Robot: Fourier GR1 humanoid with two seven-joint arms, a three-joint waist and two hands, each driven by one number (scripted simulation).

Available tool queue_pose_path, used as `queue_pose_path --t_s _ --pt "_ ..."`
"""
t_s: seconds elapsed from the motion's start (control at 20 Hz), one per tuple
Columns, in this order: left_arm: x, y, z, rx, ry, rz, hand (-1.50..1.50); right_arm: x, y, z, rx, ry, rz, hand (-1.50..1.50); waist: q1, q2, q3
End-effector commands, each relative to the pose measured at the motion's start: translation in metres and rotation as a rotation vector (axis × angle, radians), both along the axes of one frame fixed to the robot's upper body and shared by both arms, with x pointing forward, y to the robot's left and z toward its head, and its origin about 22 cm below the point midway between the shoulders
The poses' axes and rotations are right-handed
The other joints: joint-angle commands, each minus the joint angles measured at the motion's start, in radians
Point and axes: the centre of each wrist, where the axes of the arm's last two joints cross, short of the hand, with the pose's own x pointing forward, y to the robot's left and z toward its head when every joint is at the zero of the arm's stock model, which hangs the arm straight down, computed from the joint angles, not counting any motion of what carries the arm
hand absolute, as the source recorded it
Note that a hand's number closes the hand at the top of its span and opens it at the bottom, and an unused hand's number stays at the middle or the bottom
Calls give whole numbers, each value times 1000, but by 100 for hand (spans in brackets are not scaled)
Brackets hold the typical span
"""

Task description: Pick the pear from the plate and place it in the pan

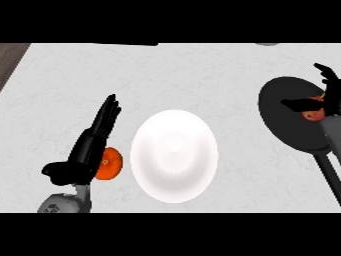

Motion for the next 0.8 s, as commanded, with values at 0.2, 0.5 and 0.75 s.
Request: queue_pose_path --t_s 0.2,0.5,0.75 --pt "0 18 2 0 12 37 0 2 -16 16 205 -307 -32 -150 -25 -12 -2" --pt "-19 10 -6 -10 8 32 0 -37 -48 -19 365 -329 -6 -150 -39 -19 -3" --pt "-7 19 -16 8 12 56 0 -74 -88 -29 522 -326 133 -150 -56 -22 -4"
